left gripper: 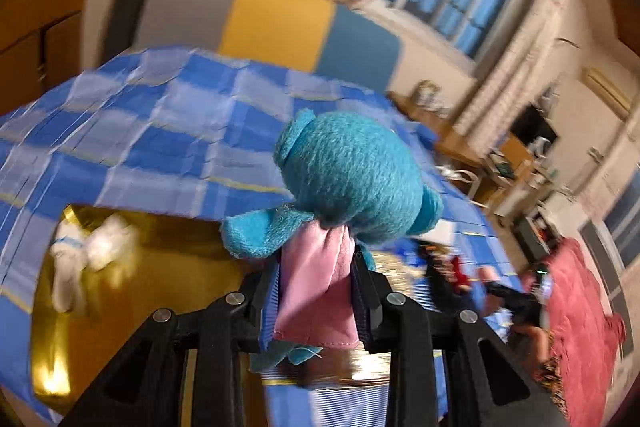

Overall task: Organize soft objects
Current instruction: 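Carry the blue plush into the gold tray and open the left gripper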

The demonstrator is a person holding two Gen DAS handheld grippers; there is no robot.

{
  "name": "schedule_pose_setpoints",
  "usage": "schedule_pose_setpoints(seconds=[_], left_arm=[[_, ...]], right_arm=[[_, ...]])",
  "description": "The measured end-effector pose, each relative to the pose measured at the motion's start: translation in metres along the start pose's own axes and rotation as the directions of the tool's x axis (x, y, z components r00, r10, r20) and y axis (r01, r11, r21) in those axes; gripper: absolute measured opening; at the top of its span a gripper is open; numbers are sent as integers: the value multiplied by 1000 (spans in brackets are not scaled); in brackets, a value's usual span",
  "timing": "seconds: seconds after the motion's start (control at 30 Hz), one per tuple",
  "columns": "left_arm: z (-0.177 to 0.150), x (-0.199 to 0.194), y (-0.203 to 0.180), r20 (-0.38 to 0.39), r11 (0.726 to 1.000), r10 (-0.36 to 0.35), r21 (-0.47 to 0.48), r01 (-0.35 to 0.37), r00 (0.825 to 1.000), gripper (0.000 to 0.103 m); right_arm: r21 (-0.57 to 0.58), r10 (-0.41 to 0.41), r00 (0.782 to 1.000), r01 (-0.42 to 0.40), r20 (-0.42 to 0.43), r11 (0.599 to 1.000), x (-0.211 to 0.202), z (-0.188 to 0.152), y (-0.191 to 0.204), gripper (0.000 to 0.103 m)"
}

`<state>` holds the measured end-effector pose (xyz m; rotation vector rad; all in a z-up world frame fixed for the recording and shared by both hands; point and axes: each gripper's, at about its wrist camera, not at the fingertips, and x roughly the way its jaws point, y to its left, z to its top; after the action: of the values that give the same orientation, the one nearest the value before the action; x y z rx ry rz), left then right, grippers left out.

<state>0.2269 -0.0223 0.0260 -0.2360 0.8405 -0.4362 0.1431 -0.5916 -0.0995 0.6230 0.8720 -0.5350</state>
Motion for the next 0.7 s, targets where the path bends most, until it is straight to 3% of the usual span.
schedule_pose_setpoints(seconds=[0.23,0.4,0.6,0.7], left_arm=[[-17,45,75,-133,988,130,-71,-140,983,31],[-29,79,116,-229,970,205,-86,-229,952,31],[-31,99,131,-265,959,238,-85,-269,934,34],[-29,103,136,-265,953,258,-90,-290,929,45]], right_arm=[[28,48,995,-51,88,998,-15,5,0,39],[36,72,991,-77,112,996,-18,6,1,39],[-1,79,989,-79,126,997,-19,5,8,39],[-21,88,986,-86,139,996,-22,4,12,39]])
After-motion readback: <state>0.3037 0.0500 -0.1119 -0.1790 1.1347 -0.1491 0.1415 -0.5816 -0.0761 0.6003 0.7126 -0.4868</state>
